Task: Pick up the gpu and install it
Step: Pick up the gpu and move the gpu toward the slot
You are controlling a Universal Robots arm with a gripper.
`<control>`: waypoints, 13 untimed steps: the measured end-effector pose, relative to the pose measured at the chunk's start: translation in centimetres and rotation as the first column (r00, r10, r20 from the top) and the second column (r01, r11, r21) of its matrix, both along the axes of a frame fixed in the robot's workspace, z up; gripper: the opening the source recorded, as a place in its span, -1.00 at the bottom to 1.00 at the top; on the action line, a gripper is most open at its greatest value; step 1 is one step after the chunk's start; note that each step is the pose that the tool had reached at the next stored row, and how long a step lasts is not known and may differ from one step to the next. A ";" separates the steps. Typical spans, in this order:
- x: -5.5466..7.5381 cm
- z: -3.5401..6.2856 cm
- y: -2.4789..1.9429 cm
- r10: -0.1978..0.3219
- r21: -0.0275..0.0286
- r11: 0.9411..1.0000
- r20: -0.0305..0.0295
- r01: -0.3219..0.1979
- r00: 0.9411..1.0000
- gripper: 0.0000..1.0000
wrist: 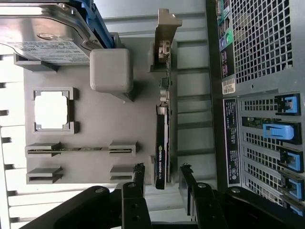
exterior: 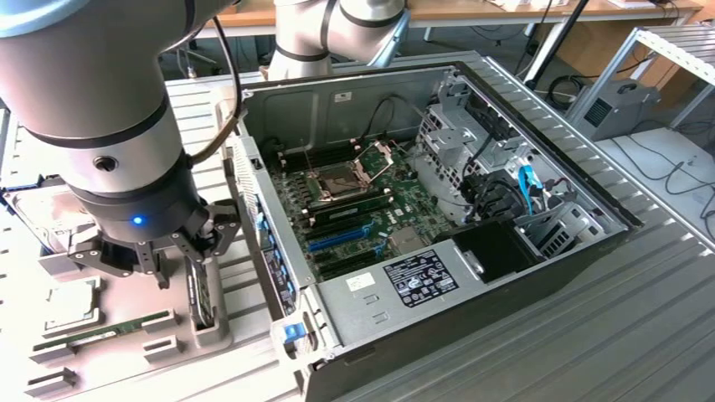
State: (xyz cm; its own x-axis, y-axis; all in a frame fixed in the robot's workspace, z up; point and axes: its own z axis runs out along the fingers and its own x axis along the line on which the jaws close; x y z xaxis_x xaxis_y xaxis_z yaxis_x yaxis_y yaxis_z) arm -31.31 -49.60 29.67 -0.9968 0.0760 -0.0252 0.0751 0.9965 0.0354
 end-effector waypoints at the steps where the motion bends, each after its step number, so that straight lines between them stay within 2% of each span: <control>1: 0.0 -0.09 0.01 0.000 0.000 1.000 0.000 0.000 1.000 -0.15; 13: 0.0 -1.32 0.30 0.000 0.000 1.000 0.000 0.000 1.000 -0.15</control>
State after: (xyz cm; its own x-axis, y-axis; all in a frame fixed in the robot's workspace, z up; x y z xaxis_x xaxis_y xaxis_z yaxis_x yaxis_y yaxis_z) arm -31.31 -49.30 28.35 -0.9968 0.0760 -0.0252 0.0751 0.9965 0.0354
